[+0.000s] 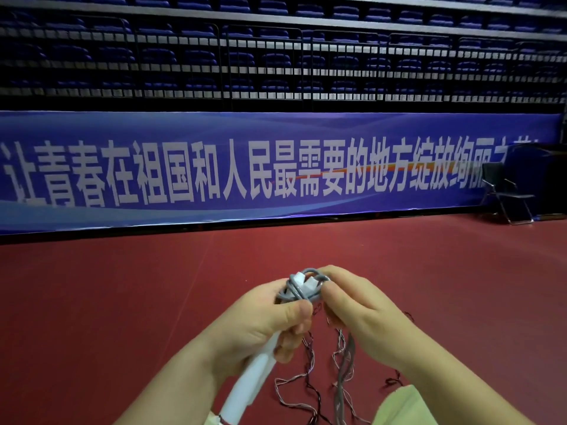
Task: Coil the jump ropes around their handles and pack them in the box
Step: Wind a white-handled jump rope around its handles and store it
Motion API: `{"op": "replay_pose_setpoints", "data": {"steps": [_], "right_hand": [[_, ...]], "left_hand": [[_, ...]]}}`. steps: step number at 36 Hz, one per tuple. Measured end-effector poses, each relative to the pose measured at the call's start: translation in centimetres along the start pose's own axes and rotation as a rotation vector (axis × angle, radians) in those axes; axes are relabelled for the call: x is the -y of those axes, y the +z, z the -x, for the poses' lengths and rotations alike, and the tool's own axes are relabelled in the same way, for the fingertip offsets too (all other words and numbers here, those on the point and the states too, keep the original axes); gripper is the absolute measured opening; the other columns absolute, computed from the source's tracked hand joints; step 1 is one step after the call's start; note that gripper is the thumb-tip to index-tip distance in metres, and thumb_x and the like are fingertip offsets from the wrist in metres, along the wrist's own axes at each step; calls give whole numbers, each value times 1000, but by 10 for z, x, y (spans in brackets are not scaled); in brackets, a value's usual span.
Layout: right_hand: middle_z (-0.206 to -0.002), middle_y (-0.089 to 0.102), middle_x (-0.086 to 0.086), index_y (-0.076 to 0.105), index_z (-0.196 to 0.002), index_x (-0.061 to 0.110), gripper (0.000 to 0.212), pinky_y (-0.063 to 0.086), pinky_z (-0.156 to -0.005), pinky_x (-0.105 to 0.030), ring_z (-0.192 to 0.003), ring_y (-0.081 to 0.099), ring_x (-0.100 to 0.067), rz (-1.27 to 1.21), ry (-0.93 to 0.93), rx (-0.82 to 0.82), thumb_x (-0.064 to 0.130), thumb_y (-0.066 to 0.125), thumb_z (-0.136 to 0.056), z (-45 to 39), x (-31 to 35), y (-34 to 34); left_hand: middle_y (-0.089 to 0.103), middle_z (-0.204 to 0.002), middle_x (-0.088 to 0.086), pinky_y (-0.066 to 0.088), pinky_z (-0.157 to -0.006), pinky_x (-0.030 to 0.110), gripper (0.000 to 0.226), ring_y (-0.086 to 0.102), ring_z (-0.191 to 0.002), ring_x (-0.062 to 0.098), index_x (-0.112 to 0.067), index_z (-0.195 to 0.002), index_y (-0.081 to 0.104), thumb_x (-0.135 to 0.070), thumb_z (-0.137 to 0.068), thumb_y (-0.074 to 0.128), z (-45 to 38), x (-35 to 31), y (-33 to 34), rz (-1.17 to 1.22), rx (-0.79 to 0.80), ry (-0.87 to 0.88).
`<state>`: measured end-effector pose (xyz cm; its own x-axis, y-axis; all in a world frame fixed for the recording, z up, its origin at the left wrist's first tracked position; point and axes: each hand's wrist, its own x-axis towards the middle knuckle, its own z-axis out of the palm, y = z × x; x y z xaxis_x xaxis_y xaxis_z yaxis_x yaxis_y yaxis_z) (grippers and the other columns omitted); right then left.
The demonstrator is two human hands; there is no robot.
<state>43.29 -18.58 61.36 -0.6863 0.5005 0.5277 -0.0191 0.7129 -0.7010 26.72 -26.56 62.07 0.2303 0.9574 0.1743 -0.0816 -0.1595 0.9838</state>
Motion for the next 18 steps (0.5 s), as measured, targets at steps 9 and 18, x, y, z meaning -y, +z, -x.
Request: {"op": "replay_pose_setpoints", "data": {"steps": [9,18], "right_hand": [[-72,59,-10,61,-83,11,35,35,-56,-31,-60,45,-9,140,28,-205,41,46,-94,-9,5,12],[-59,46,15,58,-89,6,30,30,-54,-20,-53,38,-1,12,77,-173,32,47,-99,-9,-4,10]], "left_hand": [[60,-65,4,39,-46,24,65,50,-50,13,-27,-129,43,-13,-71,68,-4,-6,1,-80,-134,0],[67,-76,10,49,-47,26,95,60,-53,17,-20,-123,56,-42,-39,95,8,10,1,106,-61,-106]]}}
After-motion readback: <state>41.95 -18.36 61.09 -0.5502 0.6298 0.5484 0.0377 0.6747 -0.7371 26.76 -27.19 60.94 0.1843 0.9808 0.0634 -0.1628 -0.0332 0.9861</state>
